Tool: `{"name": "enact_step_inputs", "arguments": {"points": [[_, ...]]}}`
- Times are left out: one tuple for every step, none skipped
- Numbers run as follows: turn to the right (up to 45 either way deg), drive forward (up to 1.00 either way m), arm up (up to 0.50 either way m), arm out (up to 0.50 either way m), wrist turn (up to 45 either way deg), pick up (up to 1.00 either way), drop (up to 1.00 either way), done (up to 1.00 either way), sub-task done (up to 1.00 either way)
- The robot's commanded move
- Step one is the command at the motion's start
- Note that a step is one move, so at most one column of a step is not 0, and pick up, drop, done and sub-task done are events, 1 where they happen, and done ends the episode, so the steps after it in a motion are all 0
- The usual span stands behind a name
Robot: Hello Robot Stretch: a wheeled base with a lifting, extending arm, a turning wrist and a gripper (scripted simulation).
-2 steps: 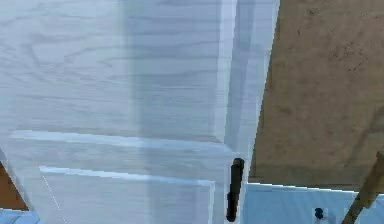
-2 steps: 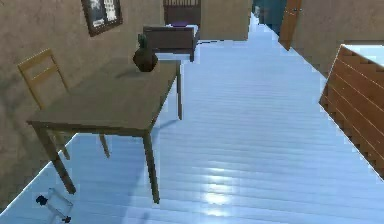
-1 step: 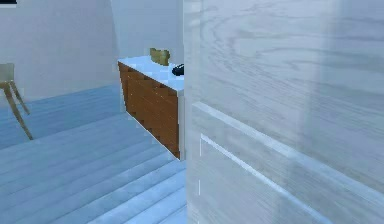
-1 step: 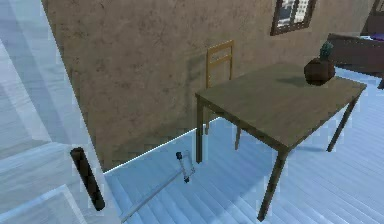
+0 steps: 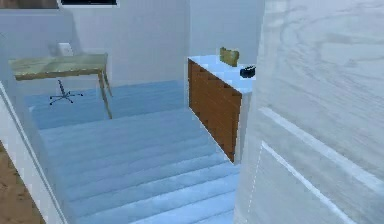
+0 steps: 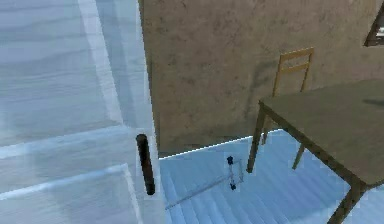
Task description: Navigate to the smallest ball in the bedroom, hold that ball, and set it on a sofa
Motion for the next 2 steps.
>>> {"name": "enact_step_inputs", "arguments": {"points": [[0.0,0.6,0.0,0.0,0.0,0.0,0.0,0.0,0.0],[-18.0,0.0,0.0,0.0,0.0,0.0,0.0,0.0,0.0]]}}
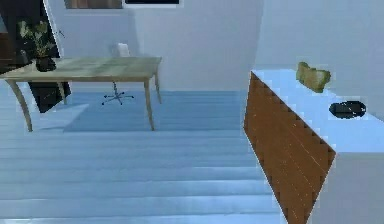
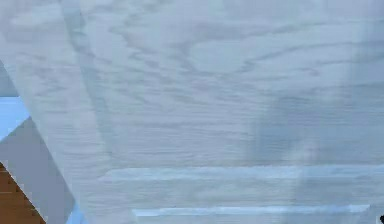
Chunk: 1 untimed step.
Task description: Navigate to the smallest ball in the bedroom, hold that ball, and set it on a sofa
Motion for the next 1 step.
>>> {"name": "enact_step_inputs", "arguments": {"points": [[0.0,0.3,0.0,0.0,0.0,0.0,0.0,0.0,0.0]]}}
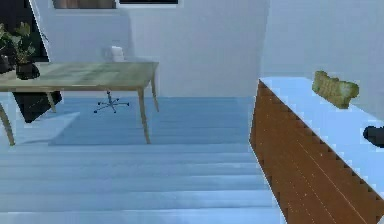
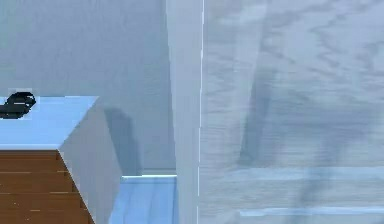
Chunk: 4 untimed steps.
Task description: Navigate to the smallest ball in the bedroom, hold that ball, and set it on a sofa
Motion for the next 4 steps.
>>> {"name": "enact_step_inputs", "arguments": {"points": [[-45.0,0.0,0.0,0.0,0.0,0.0,0.0,0.0,0.0],[-15.0,0.0,0.0,0.0,0.0,0.0,0.0,0.0,0.0],[0.0,0.55,0.0,0.0,0.0,0.0,0.0,0.0,0.0],[45.0,0.0,0.0,0.0,0.0,0.0,0.0,0.0,0.0]]}}
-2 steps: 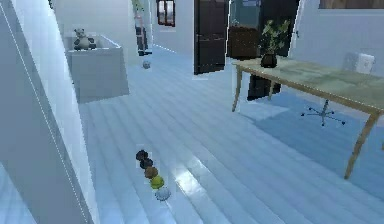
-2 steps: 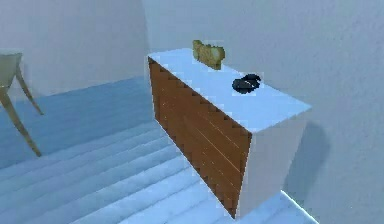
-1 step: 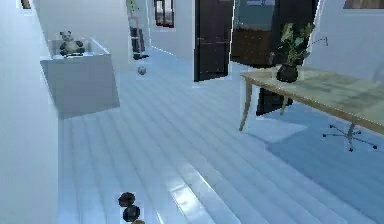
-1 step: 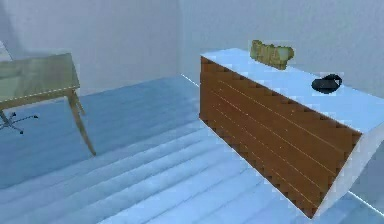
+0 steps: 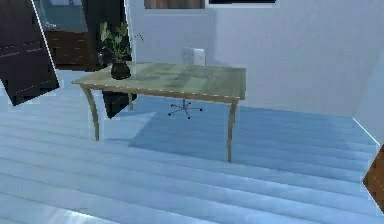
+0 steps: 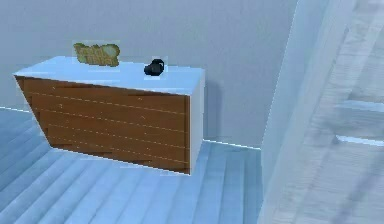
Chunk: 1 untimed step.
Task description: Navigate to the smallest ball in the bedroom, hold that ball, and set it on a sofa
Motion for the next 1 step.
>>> {"name": "enact_step_inputs", "arguments": {"points": [[27.0,0.0,0.0,0.0,0.0,0.0,0.0,0.0,0.0]]}}
